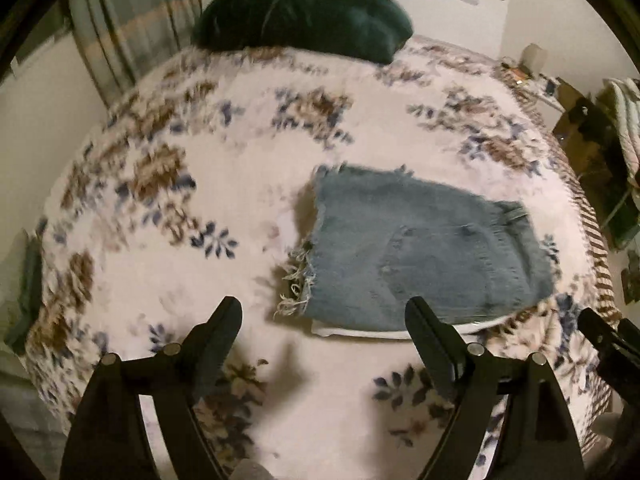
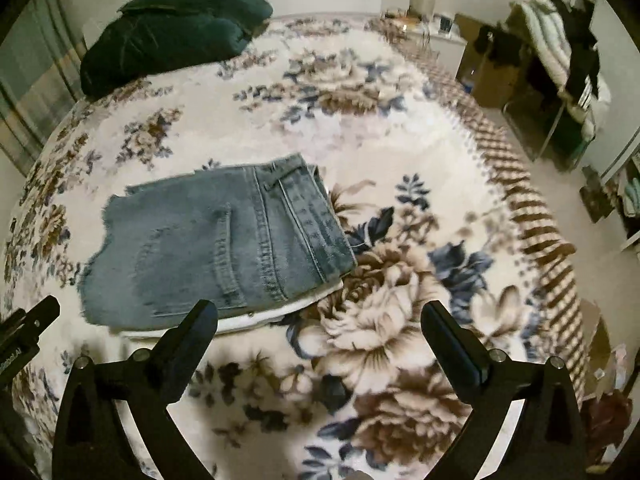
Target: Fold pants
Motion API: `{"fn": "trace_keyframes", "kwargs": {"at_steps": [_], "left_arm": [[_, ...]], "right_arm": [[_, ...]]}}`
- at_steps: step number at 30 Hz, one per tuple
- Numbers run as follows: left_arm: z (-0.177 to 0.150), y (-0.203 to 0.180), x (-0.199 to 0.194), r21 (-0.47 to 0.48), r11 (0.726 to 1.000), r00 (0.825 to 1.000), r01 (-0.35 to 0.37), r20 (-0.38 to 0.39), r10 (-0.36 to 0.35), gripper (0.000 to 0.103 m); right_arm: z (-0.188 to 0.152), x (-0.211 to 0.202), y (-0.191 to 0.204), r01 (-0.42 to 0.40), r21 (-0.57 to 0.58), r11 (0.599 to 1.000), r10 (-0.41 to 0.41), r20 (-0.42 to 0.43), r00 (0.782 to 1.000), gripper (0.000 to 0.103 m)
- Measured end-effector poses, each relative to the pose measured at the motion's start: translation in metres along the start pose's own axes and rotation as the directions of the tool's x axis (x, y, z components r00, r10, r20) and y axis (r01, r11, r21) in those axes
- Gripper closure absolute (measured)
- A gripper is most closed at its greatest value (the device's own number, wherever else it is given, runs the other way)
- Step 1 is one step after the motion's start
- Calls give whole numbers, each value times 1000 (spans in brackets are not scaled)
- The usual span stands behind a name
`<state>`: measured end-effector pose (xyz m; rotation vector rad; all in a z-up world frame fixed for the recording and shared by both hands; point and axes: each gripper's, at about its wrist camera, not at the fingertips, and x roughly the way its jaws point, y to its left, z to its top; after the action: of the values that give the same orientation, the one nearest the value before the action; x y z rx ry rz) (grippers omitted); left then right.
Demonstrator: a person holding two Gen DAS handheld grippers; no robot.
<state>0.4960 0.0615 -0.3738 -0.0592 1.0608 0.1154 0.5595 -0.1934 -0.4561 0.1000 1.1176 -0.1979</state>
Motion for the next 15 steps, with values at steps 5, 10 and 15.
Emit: {"fn": "trace_keyframes", "kwargs": {"at_steps": [5,10,15], "left_arm": [[-5,-13,-78,27,1000,997,2,79,-4,19],[-17,-18,-156,21,1000,990,4,144,-7,19],[-39,-19,-235,10,1000,980,0,201,-2,19]], "right_arm": [[-8,-83,-5,-4,-3,1000,4,70,998,0],[-21,-176,-15,-9,-24,1000,13,159,987,0],[-42,-275,-33,-27,-44,999,37,248,968,0]]}}
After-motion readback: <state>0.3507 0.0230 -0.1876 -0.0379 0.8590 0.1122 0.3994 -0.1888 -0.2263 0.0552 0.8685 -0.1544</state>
